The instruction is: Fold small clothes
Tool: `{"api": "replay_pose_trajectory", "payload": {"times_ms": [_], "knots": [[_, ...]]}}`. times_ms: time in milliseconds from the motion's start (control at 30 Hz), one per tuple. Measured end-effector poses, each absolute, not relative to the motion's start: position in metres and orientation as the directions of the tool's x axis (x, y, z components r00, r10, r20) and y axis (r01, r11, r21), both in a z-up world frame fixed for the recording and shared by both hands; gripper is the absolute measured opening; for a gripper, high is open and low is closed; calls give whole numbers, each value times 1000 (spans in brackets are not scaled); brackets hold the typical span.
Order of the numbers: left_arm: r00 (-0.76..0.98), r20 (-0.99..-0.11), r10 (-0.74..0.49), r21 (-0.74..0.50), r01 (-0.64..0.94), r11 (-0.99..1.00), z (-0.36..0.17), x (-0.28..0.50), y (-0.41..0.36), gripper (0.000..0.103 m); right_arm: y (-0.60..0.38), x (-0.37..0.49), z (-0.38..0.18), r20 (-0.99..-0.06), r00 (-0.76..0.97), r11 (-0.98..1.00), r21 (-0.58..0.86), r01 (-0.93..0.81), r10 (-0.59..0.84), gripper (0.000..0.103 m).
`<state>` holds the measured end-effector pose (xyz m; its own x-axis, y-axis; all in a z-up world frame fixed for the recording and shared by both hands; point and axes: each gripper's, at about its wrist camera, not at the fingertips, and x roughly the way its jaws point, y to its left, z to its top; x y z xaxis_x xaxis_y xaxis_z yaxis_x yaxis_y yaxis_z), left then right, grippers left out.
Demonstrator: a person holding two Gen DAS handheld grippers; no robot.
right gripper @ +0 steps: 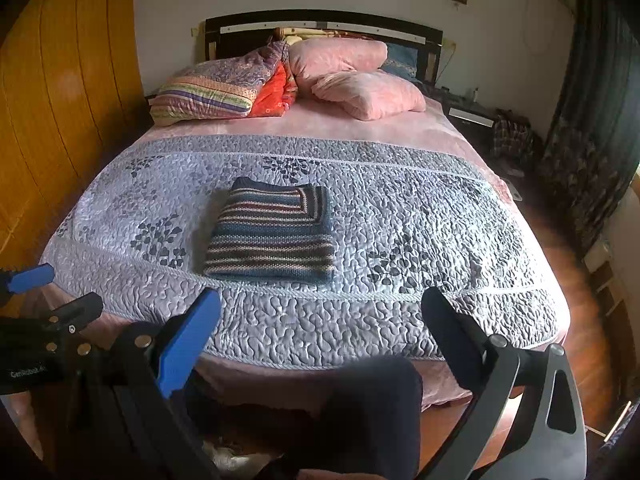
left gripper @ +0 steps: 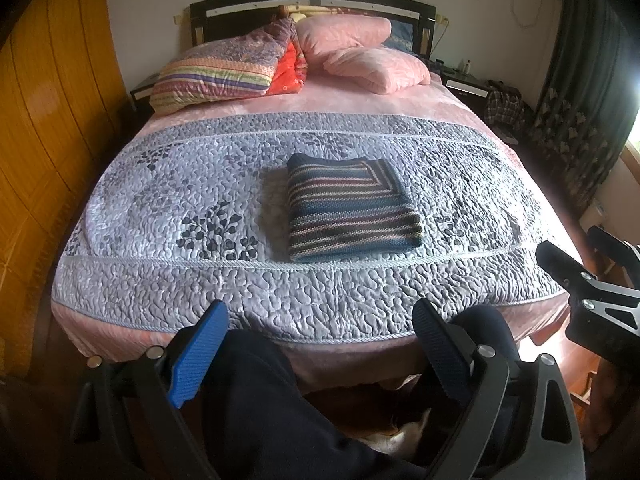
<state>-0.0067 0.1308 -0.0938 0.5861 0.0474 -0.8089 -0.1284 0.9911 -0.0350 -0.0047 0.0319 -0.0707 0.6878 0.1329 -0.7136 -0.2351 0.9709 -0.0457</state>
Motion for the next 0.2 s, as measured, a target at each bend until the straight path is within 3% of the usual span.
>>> {"api": "replay_pose_trajectory", "payload": {"times_ms": [200], "knots": [[586, -809, 48, -35, -129, 991, -94, -6, 131, 93, 33, -4, -71, -719, 681, 969, -43, -243, 139, 100]]}}
